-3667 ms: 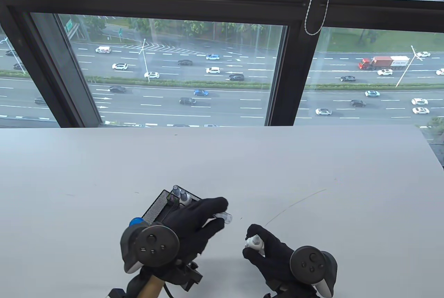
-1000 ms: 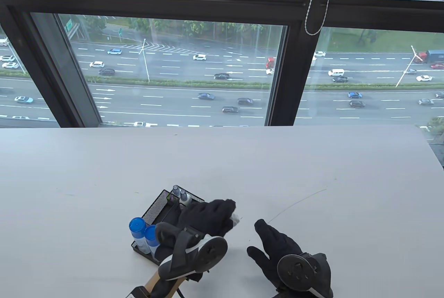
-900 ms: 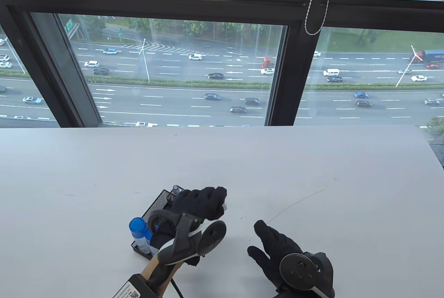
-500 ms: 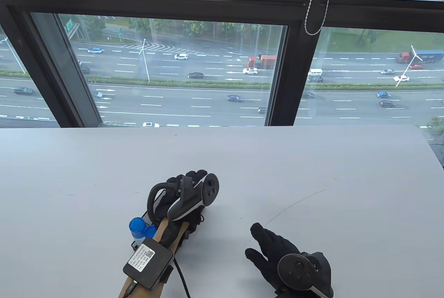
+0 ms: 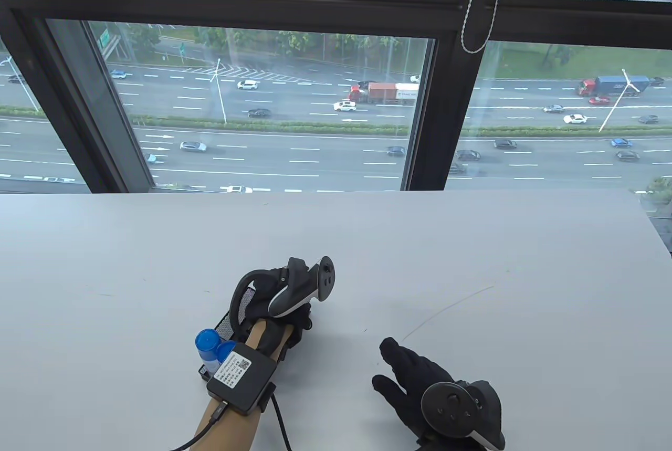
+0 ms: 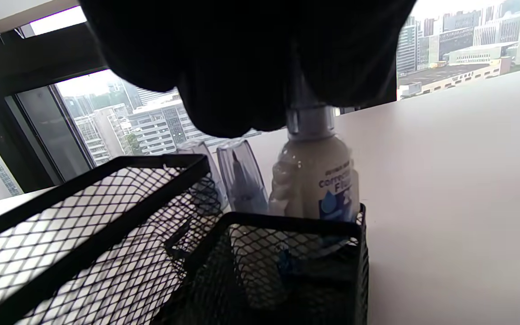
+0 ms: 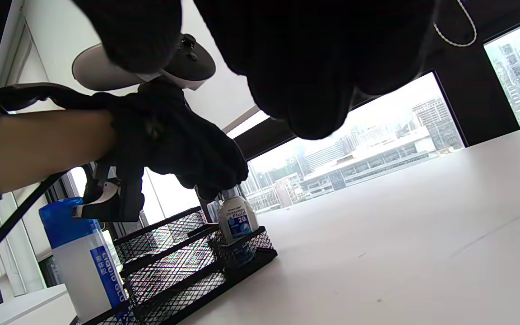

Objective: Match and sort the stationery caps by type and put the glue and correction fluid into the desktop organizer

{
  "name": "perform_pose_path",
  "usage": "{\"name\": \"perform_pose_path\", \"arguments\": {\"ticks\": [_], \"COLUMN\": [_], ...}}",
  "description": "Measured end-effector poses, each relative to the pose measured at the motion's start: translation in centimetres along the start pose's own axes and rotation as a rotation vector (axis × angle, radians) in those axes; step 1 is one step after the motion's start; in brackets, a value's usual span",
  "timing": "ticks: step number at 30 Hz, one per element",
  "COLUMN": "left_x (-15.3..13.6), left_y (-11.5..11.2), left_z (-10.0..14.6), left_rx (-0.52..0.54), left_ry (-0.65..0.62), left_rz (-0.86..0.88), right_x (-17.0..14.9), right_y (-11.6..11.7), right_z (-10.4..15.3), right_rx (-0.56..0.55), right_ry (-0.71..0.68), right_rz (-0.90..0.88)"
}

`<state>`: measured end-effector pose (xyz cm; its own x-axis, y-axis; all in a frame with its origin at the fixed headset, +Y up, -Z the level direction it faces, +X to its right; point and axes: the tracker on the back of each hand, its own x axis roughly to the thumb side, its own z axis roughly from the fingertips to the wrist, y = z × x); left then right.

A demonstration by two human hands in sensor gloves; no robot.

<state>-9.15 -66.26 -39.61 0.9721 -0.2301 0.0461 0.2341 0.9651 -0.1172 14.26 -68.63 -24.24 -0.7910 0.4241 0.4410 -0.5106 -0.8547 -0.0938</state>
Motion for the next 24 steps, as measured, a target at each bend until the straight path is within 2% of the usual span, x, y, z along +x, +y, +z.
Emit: {"name": "perform_pose_path", "arguments": {"ticks": [7,14,20,24], "left_x": [0.4,0.4,0.1,-0.5], "left_y": [-0.6,-0.4,-0.4,1.1], "left_z": [-0.3,-0.2,-0.1,0.9], "left_rx": [-0.013,-0.037,-0.023,0.039], "left_ry": [0.017,0.027,0.048,0.060], "left_rz": [-0.054,-0.035,-0.039,0.000], "right_x": [0.0,0.0,0.3,-0.1], "right_y": [0.0,-0.1,-0.3,-0.3], "right_z": [0.0,0.0,0.0,0.0], "right_rx": [0.009,0.021,0.010,0.008], "right_ry": [0.000,-0.003,-0.010,0.005], "right_rz": [0.001,-0.019,-0.040,-0.030]}}
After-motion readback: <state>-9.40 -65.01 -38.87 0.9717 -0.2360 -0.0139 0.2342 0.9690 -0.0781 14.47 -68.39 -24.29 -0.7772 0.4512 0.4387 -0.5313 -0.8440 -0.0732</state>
